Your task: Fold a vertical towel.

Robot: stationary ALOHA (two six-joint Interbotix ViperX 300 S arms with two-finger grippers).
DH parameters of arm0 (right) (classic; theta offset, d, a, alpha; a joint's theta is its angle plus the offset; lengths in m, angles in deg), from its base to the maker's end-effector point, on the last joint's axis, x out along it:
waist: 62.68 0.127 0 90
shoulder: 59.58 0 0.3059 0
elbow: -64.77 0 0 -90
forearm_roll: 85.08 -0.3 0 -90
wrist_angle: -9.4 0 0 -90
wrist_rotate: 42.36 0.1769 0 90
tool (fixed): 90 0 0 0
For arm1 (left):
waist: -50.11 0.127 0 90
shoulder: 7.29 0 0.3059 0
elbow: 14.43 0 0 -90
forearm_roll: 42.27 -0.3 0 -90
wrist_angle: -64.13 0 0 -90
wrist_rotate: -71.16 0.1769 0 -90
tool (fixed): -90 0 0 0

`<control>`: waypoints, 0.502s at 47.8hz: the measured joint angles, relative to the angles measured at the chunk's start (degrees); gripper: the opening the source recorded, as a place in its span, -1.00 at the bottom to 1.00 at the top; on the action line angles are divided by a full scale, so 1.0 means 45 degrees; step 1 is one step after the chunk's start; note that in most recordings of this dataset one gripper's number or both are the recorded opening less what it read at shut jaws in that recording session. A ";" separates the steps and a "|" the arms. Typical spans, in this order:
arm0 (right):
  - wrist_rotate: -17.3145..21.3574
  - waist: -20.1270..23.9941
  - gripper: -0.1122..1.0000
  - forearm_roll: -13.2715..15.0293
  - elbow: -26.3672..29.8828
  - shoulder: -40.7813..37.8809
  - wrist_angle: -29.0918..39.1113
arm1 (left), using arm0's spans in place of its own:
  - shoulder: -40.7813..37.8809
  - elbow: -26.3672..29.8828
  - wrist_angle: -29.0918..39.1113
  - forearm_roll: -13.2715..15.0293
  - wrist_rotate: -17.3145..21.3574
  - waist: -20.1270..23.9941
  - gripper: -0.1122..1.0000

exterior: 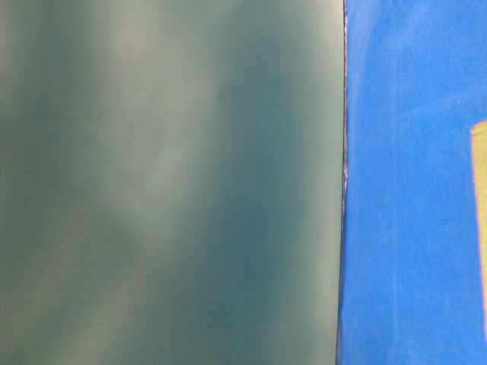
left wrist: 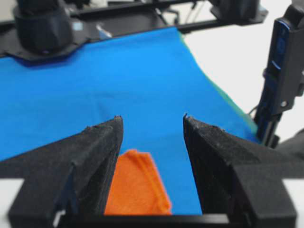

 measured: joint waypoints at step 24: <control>0.0000 -0.2383 0.20 0.0039 -0.4297 0.4980 0.0156 | 0.5508 -0.3418 0.1074 -0.0020 0.0020 0.2578 0.09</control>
